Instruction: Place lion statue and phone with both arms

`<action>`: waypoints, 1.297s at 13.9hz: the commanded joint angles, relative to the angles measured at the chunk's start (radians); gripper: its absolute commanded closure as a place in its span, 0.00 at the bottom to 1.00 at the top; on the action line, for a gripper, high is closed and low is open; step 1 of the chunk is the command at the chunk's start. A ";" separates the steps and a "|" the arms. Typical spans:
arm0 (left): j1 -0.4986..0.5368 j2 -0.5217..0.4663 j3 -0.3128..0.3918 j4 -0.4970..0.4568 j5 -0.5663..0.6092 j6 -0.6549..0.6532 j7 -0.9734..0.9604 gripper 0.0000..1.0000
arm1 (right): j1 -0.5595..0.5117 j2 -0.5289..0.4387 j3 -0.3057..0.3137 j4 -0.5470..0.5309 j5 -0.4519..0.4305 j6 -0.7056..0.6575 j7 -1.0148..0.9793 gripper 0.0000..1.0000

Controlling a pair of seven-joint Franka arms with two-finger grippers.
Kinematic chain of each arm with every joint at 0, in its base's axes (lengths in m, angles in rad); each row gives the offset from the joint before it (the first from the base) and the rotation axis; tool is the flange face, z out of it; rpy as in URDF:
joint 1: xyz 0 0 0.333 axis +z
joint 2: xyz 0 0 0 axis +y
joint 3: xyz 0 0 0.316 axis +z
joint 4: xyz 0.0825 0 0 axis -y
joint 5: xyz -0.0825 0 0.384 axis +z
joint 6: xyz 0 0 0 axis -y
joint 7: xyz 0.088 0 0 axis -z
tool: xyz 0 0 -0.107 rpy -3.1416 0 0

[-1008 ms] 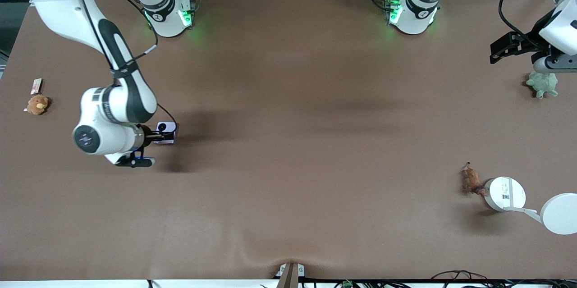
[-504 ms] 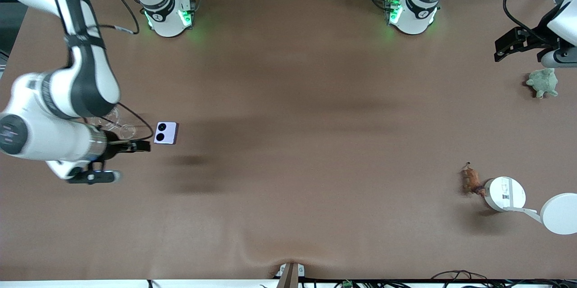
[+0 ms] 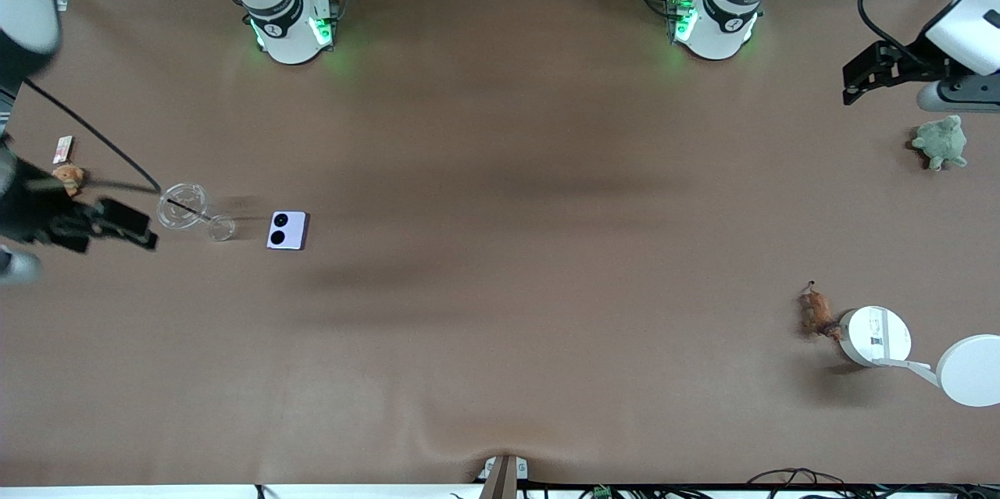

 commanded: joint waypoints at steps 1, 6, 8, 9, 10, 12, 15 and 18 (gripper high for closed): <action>0.007 0.017 -0.005 0.032 -0.018 -0.021 0.021 0.00 | -0.032 -0.073 0.023 -0.011 0.005 -0.092 0.003 0.00; 0.014 0.022 0.005 0.030 -0.019 -0.022 0.018 0.00 | -0.028 -0.282 0.015 -0.154 0.007 -0.286 -0.003 0.00; 0.014 0.020 0.005 0.027 -0.018 -0.022 0.023 0.00 | -0.028 -0.406 0.015 -0.347 -0.002 -0.213 -0.005 0.00; 0.013 0.020 0.005 0.027 -0.018 -0.022 0.023 0.00 | -0.031 -0.447 0.013 -0.407 -0.005 -0.199 -0.005 0.00; 0.011 0.019 0.002 0.025 -0.018 -0.025 0.021 0.00 | -0.032 -0.463 0.012 -0.437 -0.008 -0.203 -0.006 0.00; 0.013 0.019 0.002 0.025 -0.019 -0.030 0.023 0.00 | -0.032 -0.456 0.012 -0.425 -0.045 -0.205 -0.003 0.00; 0.007 0.019 -0.006 0.027 -0.019 -0.030 0.020 0.00 | -0.035 -0.449 0.003 -0.409 -0.033 -0.195 0.011 0.00; 0.002 0.016 -0.009 0.027 -0.029 -0.031 0.023 0.00 | -0.039 -0.371 0.001 -0.303 -0.039 -0.206 0.006 0.00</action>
